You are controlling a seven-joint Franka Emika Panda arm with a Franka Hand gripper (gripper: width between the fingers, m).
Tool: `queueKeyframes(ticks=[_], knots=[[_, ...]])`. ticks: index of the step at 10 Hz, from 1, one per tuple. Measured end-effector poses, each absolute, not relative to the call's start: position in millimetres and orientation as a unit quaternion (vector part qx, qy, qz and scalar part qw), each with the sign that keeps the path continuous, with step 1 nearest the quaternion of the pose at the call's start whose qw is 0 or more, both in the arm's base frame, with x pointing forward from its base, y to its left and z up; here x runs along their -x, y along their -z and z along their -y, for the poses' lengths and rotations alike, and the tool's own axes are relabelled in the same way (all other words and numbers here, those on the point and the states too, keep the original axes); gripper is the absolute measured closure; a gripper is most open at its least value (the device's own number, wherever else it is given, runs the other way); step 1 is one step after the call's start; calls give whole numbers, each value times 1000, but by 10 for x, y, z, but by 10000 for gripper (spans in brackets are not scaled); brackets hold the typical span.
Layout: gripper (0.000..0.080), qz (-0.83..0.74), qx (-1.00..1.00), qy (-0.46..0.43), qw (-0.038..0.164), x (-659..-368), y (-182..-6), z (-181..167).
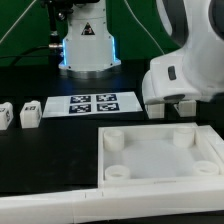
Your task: Assemble one leg
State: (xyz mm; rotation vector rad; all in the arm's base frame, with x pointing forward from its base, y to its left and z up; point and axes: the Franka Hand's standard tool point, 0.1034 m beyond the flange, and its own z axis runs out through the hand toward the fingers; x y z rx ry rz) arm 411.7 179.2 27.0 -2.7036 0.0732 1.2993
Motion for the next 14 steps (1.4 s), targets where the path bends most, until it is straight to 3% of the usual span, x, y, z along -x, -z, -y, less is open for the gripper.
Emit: queueKeyframes(ticks=[7,12,13,14], knots=[[150,-17,893,-446,58,-3819,-115,-1854],[172,-18,891,-449,57,-3778,-87,-1821],[345,-18,891,-449,57,-3778,-87,-1821],[345,-18,891,-449,57,-3778,-87,-1821]])
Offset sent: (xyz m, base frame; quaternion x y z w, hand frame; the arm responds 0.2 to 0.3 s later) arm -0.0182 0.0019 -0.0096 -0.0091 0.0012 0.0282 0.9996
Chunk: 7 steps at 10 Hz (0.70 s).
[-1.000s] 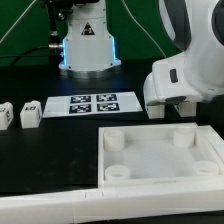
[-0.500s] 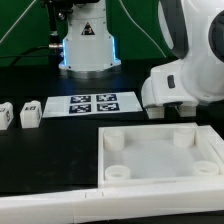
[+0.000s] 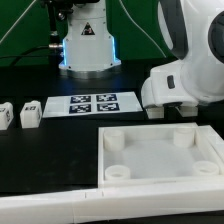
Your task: Assemble one leg
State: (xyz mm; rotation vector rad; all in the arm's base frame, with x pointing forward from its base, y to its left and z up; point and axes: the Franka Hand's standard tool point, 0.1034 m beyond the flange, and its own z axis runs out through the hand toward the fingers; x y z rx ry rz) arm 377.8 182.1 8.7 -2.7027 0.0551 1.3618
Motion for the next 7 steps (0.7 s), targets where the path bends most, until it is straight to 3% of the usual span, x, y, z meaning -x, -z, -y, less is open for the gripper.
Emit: queueKeyframes(ticks=[1,7], knots=[[514,-18,891,-449,57,-3778,-87,-1821],[509,-18,891,-449,57,-3778,-87,-1821]])
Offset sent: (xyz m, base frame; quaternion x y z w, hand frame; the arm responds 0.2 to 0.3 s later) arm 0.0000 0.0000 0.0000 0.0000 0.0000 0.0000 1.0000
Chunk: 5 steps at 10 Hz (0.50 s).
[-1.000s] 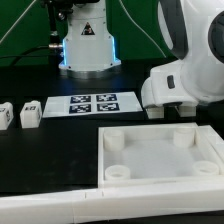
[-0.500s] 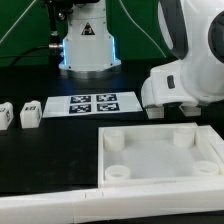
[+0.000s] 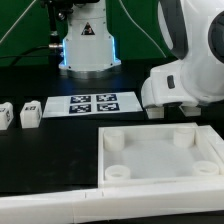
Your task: Assemble one leg
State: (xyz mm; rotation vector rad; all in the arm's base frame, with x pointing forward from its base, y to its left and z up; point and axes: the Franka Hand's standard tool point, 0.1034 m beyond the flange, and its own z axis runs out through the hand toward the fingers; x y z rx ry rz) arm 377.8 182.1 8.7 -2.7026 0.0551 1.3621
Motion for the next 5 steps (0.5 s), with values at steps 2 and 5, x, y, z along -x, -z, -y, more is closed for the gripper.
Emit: queueKeyframes(ticks=[2,5], knots=[[509,-18,893,-445,61,-3824,-117,-1777],[509,-14,914,-400,68,-4147,-463,-1698]])
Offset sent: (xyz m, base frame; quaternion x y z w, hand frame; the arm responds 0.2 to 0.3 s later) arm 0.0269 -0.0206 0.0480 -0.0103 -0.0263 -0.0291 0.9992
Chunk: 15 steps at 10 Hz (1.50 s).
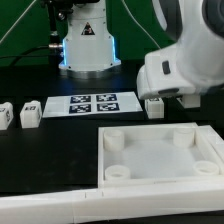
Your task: Assemble one leg
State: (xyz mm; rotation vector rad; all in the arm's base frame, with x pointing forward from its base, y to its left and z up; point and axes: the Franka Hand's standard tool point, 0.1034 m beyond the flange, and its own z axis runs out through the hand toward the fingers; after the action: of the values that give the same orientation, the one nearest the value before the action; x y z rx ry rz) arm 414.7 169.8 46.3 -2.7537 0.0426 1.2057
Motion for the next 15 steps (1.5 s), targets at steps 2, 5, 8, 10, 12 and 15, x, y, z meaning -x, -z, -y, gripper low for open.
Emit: queueKeyframes(ticks=[2,5,8,10,12,15], knots=[[509,-13,949,-308,65,-4327,-684,-1659],[509,-12,986,-151,65,-4539,-977,-1543],[509,-24,997,-4,69,-4589,-972,-1521],[509,-20,994,75,72,-4569,-964,-1537],[509,-8,984,163,73,-4726,-1087,-1458],[509,17,979,191,63,-5102,-1337,-1305]])
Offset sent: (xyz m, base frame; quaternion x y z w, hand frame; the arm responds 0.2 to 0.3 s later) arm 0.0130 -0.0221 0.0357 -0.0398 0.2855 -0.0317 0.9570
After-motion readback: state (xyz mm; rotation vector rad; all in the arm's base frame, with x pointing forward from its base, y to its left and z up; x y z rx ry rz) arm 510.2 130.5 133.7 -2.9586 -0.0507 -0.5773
